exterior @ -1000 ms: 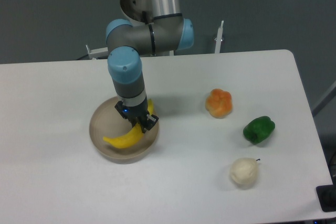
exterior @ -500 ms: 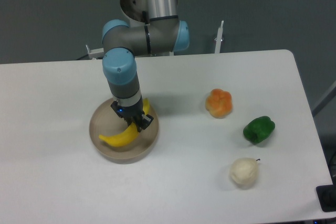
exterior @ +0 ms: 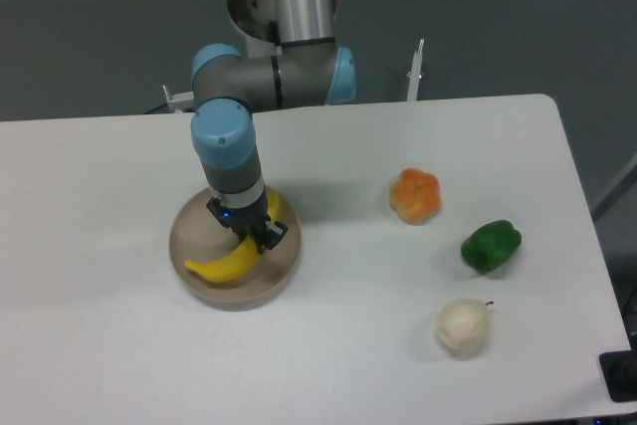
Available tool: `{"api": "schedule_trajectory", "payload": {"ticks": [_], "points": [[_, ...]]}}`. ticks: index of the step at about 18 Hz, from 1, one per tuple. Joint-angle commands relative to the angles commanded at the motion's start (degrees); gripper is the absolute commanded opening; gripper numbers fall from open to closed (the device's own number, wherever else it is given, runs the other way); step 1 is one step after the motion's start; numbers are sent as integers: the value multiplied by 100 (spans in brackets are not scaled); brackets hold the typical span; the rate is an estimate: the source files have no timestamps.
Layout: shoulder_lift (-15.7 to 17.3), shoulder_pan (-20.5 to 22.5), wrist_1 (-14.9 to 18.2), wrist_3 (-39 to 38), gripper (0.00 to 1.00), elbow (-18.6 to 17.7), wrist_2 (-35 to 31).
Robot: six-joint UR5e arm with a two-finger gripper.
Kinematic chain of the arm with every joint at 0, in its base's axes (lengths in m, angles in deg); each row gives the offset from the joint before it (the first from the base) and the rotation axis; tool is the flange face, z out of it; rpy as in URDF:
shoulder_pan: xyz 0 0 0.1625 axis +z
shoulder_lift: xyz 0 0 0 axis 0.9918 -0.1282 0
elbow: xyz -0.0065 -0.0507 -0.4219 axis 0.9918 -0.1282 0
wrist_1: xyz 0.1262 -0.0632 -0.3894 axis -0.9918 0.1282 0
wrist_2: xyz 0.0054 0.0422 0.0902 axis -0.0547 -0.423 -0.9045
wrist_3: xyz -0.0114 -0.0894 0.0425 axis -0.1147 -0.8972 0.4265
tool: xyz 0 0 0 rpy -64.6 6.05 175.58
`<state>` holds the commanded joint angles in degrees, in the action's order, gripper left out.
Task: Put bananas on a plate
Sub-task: 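Hold the banana down on the plate surface, then open the gripper and raise it away from the banana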
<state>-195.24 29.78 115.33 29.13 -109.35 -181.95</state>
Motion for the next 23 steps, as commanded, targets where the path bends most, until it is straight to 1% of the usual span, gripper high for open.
{"api": "schedule_trajectory", "payload": {"ticks": [4,5,6,7,8,9,11,14,16,17,19,21,23], "points": [[-44,-9,0,9,31,0,0],[-44,-9,-9,9,36,-9,-9],[-44,0,-9,17,45,0,-9],[-18,0,-9,26,57,17,-9],[17,9,-9,35,86,35,-9],[61,26,0,-8,100,96,17],[96,44,18,-9,100,105,9],[184,193,18,-9,100,114,-9],[324,429,18,9,100,201,-18],[351,552,18,35,100,298,-9],[351,816,18,79,100,623,-9],[290,1001,0,262,100,1079,-17],[255,1133,-17,692,100,1186,-52]]}}
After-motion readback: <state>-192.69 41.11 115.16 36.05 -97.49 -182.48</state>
